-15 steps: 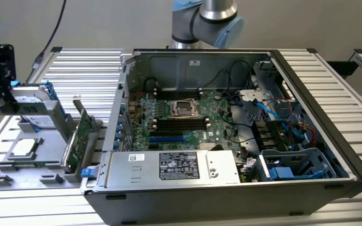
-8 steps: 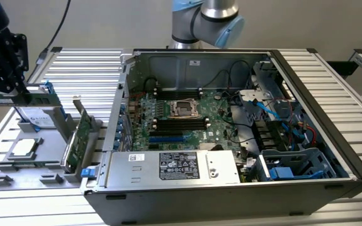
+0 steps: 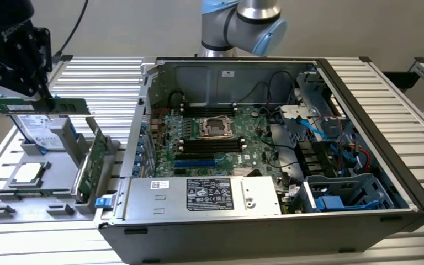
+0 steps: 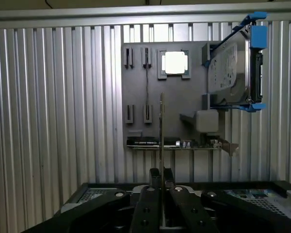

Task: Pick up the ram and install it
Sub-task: 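Pick up the ram and move it above insertion slot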

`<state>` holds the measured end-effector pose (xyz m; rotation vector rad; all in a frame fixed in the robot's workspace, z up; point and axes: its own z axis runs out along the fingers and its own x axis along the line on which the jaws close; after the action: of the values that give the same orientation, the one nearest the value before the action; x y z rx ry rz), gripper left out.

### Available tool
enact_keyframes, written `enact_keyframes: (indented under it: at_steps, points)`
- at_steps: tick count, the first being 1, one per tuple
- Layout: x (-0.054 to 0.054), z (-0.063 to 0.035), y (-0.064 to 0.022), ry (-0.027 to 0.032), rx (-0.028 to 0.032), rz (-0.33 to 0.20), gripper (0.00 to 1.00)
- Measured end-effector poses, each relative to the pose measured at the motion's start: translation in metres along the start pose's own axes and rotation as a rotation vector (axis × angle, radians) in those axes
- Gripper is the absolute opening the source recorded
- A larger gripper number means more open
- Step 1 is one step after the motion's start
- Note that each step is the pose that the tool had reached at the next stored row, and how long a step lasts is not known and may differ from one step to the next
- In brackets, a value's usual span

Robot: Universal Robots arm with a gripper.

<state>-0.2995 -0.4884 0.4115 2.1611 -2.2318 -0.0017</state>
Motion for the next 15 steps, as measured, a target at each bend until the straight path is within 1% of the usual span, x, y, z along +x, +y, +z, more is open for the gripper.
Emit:
enact_keyframes:
  at_steps: [10, 15]
  points:
    - [-0.016, -0.0042, -0.0302, -0.0001, 0.0002, 0.000, 0.14]
    - [-0.026, -0.0048, -0.0422, -0.0001, 0.0023, 0.000, 0.14]
